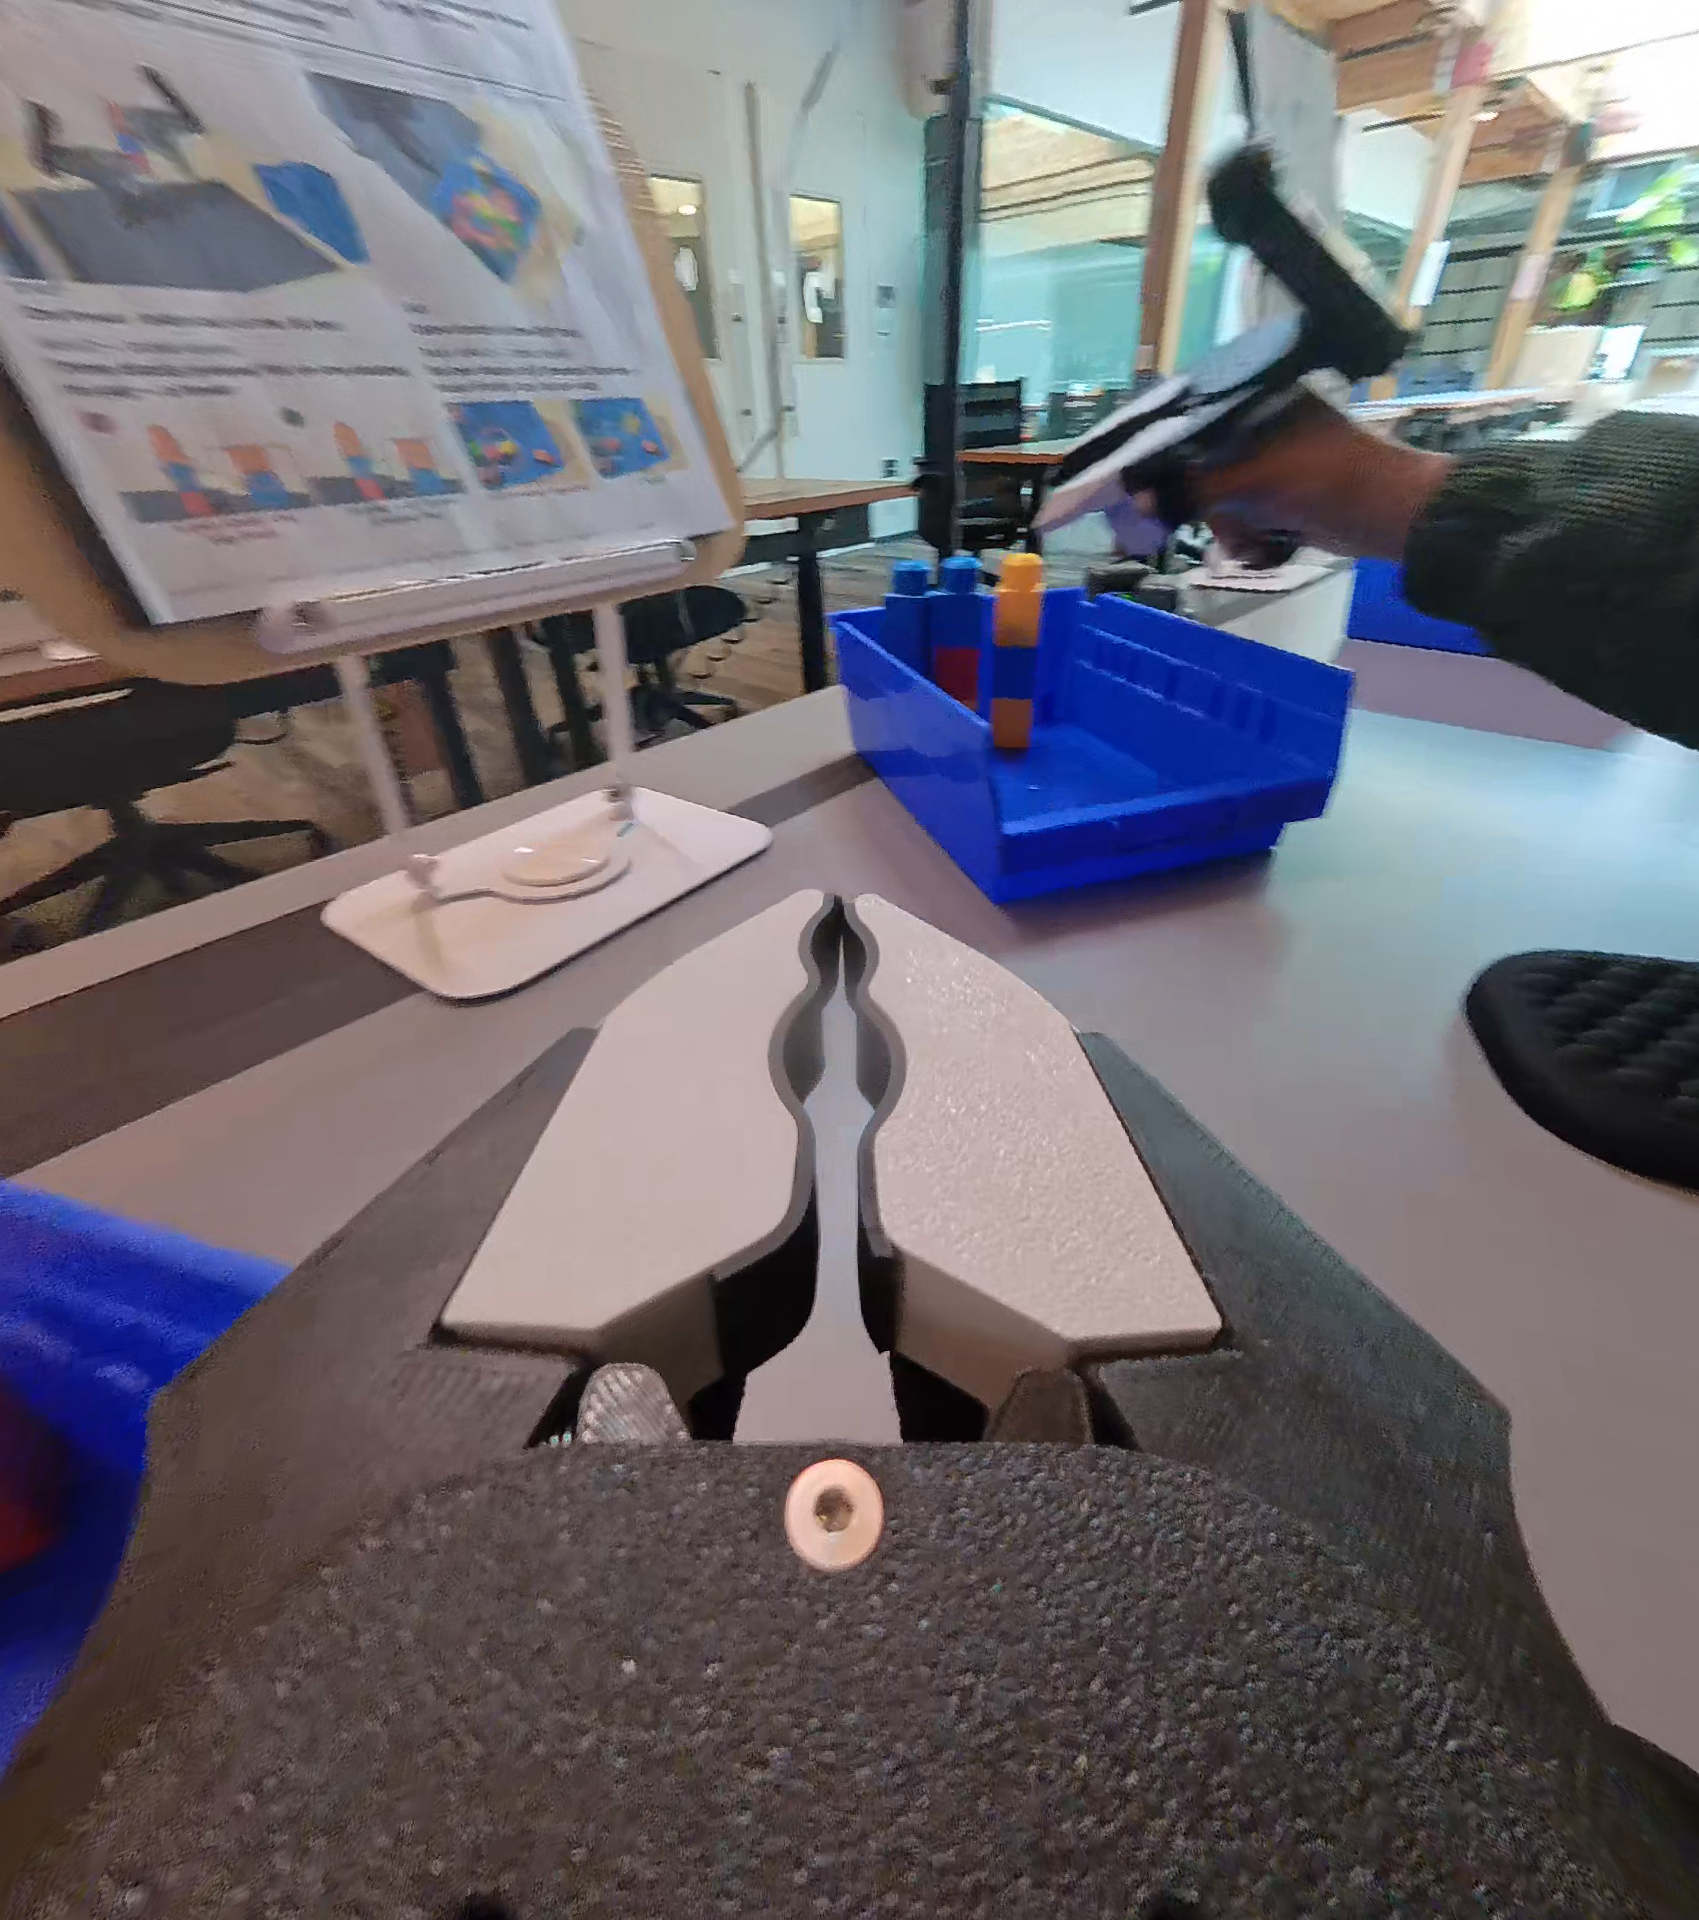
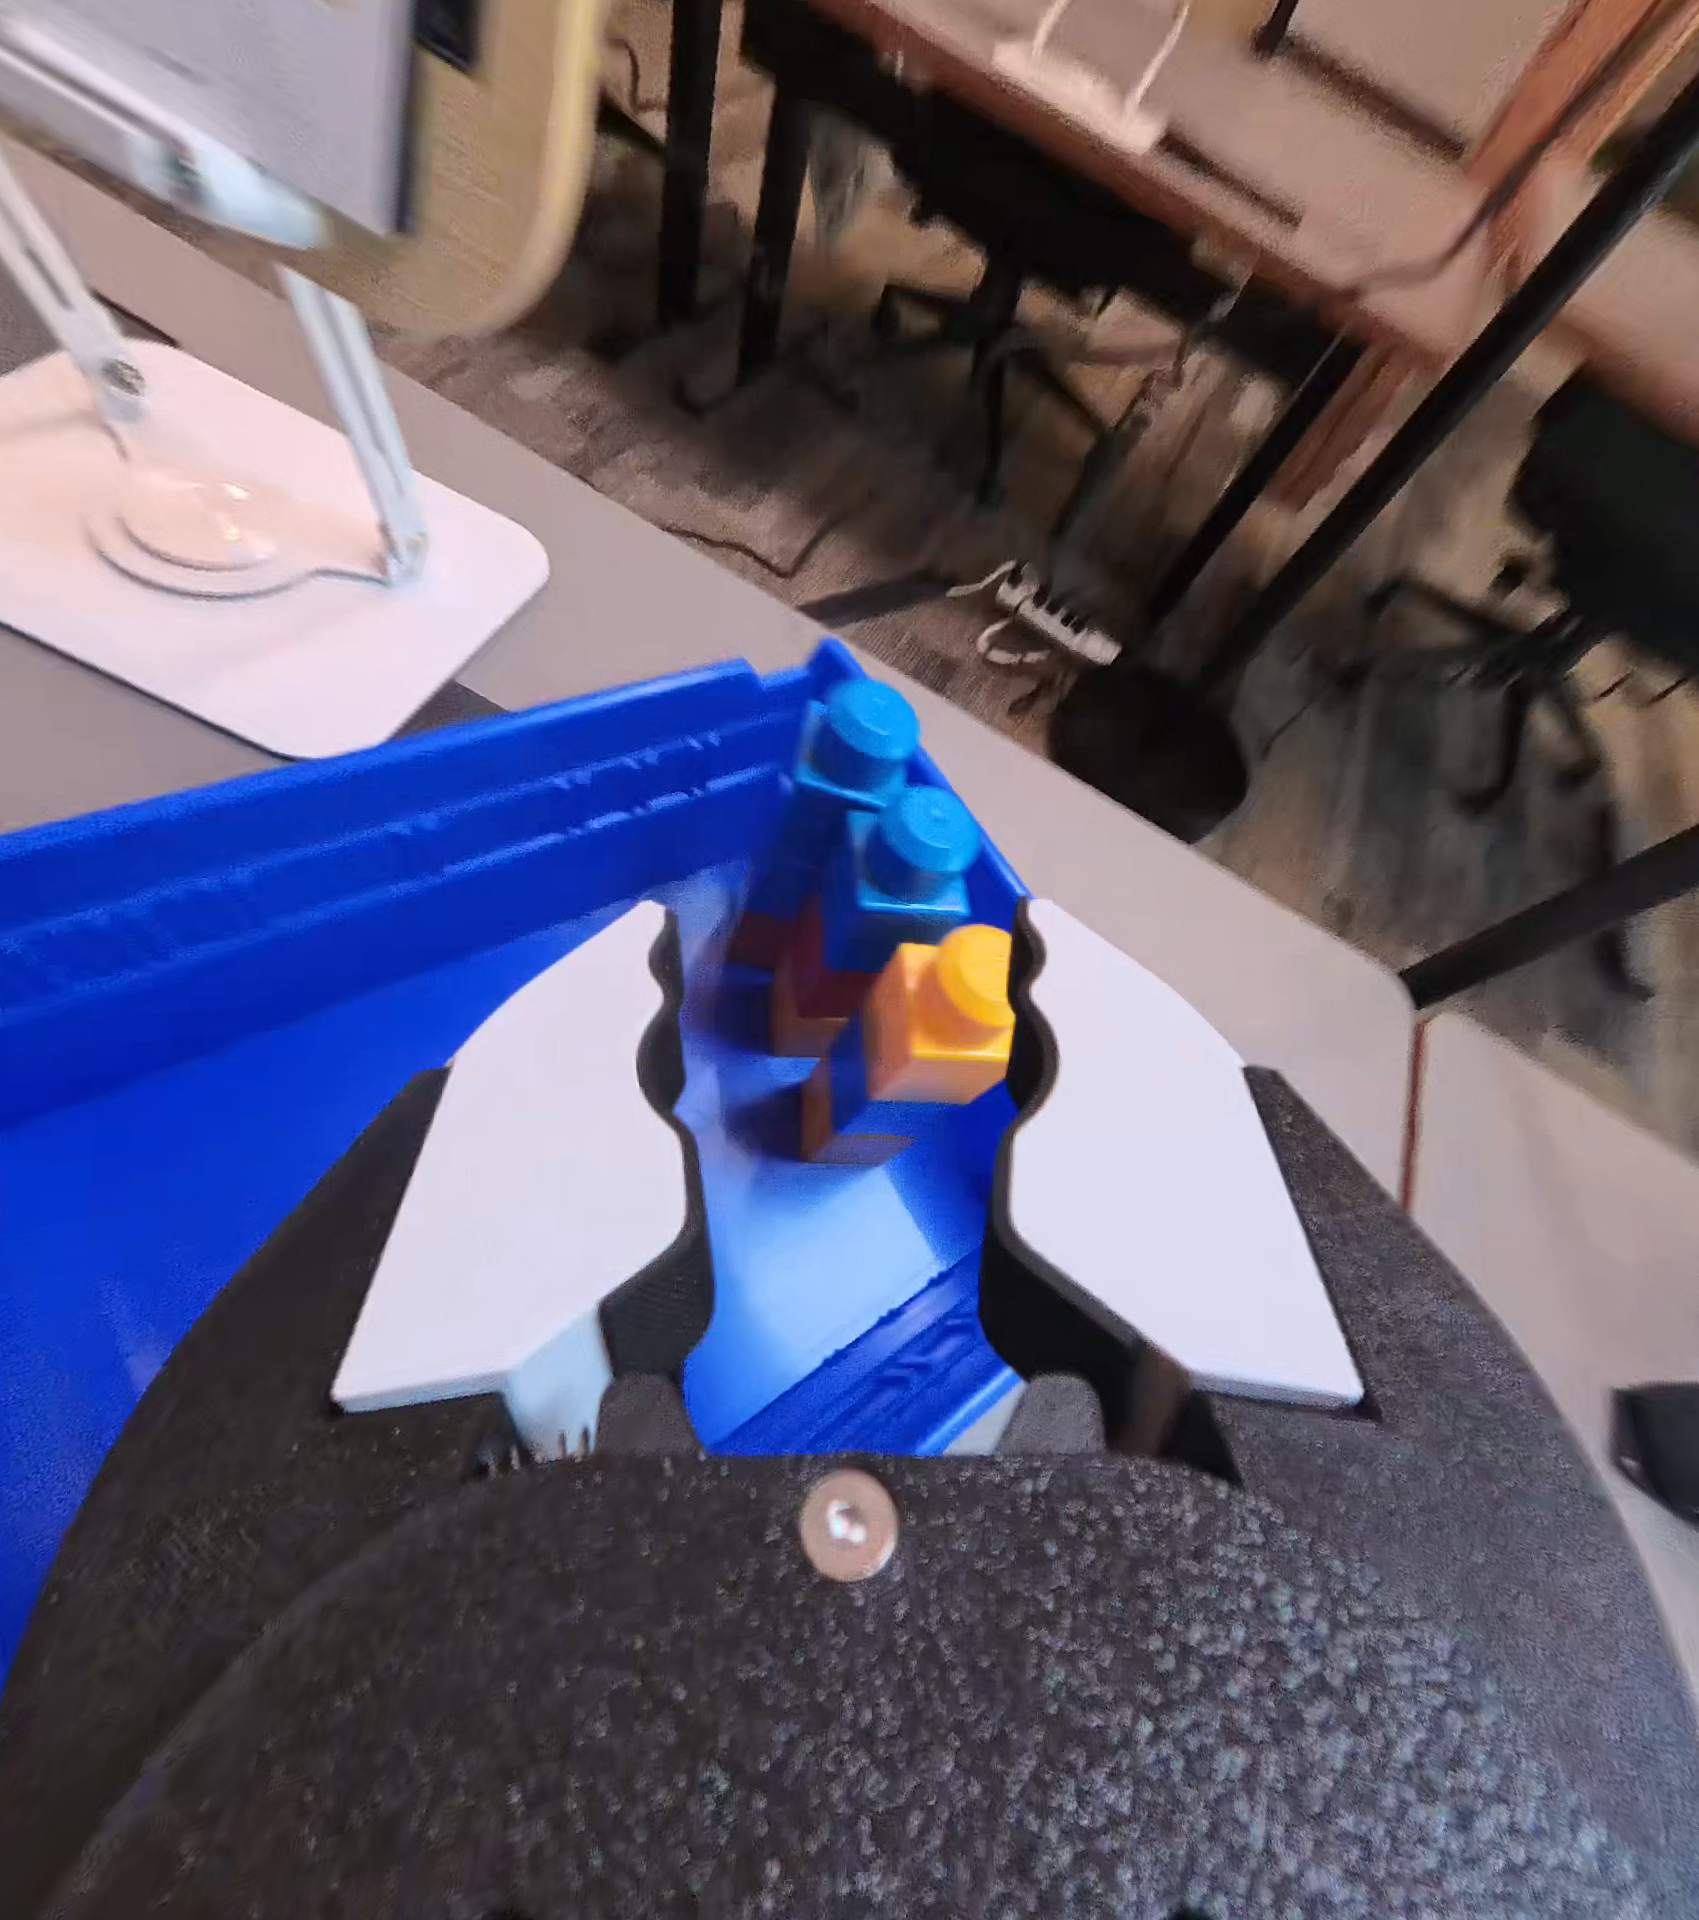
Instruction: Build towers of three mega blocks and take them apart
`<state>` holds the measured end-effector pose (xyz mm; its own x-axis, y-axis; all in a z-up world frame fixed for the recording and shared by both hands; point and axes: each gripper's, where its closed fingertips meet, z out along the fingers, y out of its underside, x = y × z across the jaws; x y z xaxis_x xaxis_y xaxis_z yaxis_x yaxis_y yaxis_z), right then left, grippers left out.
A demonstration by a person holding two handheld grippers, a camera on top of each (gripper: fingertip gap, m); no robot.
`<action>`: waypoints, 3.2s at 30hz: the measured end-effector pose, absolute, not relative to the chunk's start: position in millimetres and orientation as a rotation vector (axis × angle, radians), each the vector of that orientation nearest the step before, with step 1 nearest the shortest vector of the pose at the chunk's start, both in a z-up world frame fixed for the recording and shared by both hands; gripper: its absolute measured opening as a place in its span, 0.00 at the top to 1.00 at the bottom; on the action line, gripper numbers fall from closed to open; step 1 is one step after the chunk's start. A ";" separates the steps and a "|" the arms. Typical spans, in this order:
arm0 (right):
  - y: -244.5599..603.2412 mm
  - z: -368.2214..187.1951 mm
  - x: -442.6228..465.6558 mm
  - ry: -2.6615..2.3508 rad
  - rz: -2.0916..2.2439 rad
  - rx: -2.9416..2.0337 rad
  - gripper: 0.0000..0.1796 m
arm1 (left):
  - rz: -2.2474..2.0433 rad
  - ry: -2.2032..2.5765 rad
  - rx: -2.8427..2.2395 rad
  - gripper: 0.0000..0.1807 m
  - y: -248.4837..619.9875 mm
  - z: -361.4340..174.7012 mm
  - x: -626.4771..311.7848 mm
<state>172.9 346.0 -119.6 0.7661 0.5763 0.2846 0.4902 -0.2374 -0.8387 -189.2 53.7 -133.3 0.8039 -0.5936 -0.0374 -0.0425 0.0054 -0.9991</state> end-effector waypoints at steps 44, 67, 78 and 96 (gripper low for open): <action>47.3 -239.1 -20.5 -1.279 0.518 -1.736 0.98 | 0.222 0.664 -2.742 0.68 128.4 -252.0 -419.4; 8.2 -196.5 -57.9 -1.385 0.785 -1.505 0.87 | -0.289 1.104 -2.146 0.81 68.9 -126.3 -258.6; -28.5 -178.5 -103.7 -1.566 0.908 -1.421 0.79 | -0.459 1.730 -1.859 0.82 -32.5 -164.1 -88.6; 5.5 -197.9 -63.2 -1.422 0.977 -1.548 0.80 | 0.238 0.723 -2.502 0.65 166.4 -255.5 -375.9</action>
